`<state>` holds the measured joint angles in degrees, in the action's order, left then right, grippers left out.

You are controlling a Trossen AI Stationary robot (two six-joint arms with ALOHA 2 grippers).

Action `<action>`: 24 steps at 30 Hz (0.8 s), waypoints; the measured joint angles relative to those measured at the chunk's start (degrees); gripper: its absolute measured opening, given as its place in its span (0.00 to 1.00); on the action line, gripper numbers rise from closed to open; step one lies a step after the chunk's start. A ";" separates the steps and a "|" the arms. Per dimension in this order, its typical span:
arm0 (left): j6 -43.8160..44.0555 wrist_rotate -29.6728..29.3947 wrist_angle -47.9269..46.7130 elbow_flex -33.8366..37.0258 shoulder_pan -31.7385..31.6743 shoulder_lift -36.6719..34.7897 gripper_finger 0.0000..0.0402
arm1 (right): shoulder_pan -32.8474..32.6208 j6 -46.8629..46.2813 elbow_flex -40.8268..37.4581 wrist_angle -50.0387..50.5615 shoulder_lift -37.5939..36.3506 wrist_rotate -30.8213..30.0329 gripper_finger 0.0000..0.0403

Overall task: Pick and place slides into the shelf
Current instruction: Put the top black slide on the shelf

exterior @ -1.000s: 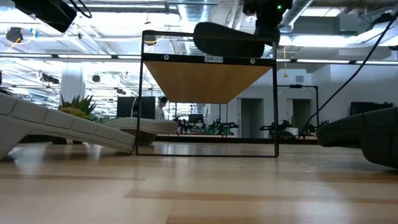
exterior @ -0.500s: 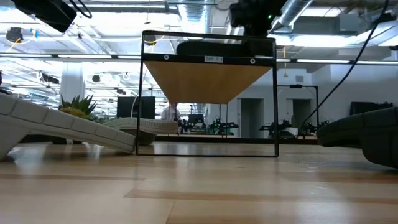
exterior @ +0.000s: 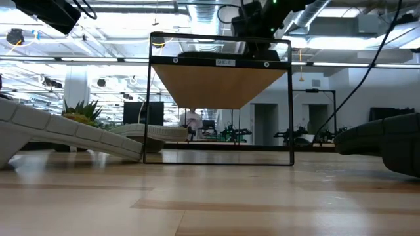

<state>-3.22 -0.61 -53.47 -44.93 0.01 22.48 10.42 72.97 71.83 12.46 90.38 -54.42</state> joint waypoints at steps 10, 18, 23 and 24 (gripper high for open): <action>0.00 -0.01 -0.02 0.00 0.02 0.02 0.00 | 2.49 1.74 -0.02 -2.99 0.05 3.39 0.00; 0.00 -0.01 -0.02 0.00 0.00 0.00 0.00 | 3.60 3.72 -0.02 -5.23 0.03 5.65 0.00; 0.02 0.00 -0.04 0.00 0.00 0.02 0.00 | 3.48 3.67 -0.02 -5.23 0.03 6.41 0.00; 0.00 0.01 -0.03 0.00 0.02 0.02 0.00 | 3.47 3.65 -0.02 -5.23 0.03 6.46 0.00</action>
<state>-3.22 -0.61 -53.50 -44.93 0.03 22.50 13.89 76.62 71.81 7.22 90.41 -47.96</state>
